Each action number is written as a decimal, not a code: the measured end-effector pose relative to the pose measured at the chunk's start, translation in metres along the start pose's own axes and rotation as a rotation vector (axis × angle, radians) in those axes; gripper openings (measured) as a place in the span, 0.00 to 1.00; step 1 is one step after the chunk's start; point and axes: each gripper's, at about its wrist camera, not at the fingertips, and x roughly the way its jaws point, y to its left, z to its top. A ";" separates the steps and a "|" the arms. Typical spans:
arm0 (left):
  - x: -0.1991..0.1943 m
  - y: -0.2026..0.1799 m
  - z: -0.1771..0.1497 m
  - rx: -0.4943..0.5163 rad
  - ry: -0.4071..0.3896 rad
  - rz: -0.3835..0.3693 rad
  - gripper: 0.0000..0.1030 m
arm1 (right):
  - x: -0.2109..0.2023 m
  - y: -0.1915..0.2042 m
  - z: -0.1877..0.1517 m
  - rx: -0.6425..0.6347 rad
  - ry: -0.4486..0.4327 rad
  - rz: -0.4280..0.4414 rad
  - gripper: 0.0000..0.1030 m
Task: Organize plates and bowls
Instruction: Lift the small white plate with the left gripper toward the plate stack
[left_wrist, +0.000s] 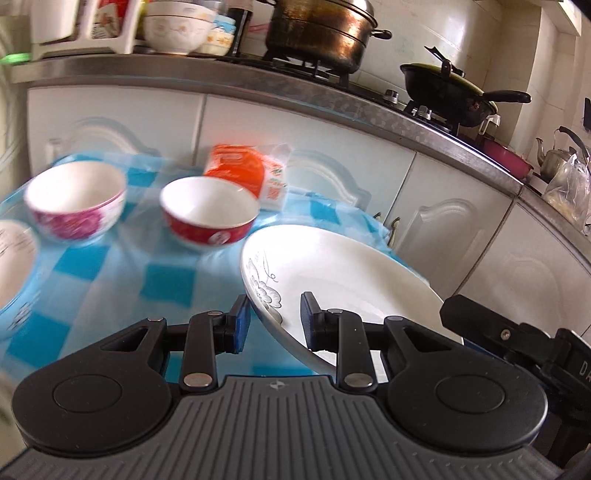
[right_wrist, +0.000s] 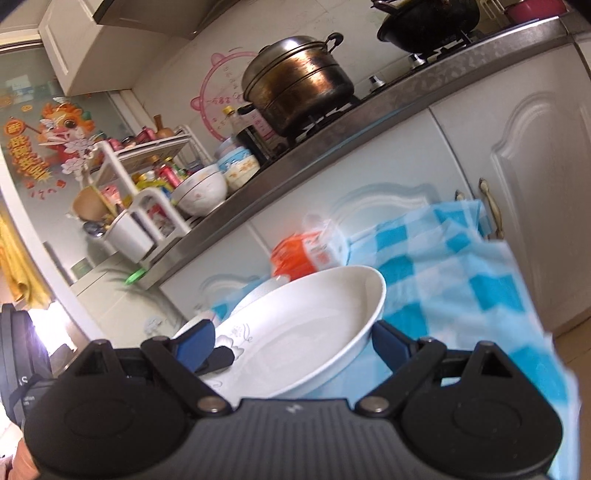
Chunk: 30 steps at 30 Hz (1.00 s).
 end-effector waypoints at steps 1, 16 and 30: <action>-0.006 0.004 -0.005 -0.005 0.003 0.007 0.29 | -0.004 0.006 -0.008 0.000 0.006 0.004 0.89; -0.054 0.040 -0.073 -0.057 0.050 0.023 0.28 | -0.044 0.045 -0.081 -0.033 0.084 -0.059 0.90; -0.046 0.043 -0.101 -0.029 0.078 0.005 0.26 | -0.047 0.042 -0.097 -0.054 0.107 -0.111 0.90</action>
